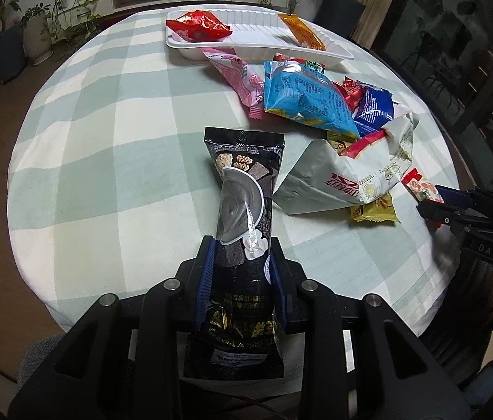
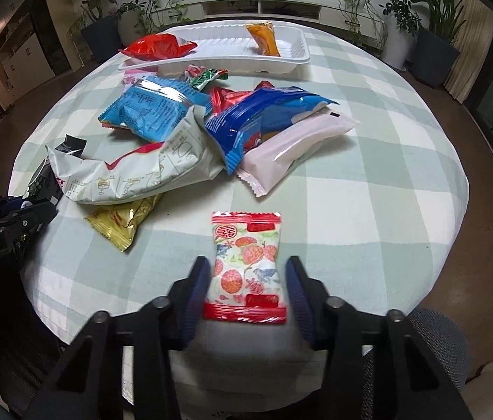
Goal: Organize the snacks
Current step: 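Carry the black packet with the left gripper while the right gripper grasps the red-white candy packet, then place the black packet and candy packet into the white tray, opening both grippers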
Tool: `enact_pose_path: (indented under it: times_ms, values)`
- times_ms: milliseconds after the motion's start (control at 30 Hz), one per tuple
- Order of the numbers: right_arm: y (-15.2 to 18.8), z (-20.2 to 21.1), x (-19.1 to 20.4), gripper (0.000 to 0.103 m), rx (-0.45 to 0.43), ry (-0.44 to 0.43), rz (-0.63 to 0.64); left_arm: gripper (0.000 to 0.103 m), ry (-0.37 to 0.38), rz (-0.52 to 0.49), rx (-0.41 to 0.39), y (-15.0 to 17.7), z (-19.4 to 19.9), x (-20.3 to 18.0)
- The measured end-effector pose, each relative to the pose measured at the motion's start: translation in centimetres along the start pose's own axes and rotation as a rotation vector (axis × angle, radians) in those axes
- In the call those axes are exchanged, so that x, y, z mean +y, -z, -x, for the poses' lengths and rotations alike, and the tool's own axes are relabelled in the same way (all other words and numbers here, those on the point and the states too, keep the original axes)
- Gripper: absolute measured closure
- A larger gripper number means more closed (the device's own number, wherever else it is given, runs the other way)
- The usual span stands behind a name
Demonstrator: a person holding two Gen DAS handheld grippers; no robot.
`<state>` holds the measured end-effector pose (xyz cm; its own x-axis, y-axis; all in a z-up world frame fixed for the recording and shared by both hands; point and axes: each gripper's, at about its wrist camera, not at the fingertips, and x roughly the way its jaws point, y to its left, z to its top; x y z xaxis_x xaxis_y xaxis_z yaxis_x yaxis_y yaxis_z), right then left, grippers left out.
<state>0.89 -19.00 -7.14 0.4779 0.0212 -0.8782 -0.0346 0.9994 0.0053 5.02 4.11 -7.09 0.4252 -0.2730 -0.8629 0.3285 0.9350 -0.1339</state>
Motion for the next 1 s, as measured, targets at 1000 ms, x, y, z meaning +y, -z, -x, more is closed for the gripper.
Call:
enact_pose_path:
  times_ms: [1000]
  values:
    - [-2.2, 3.6, -8.1, 0.069, -0.137, -0.197, -0.278, 0.079, 0.157, 0.152, -0.150, -4.4, 4.2, 4.3]
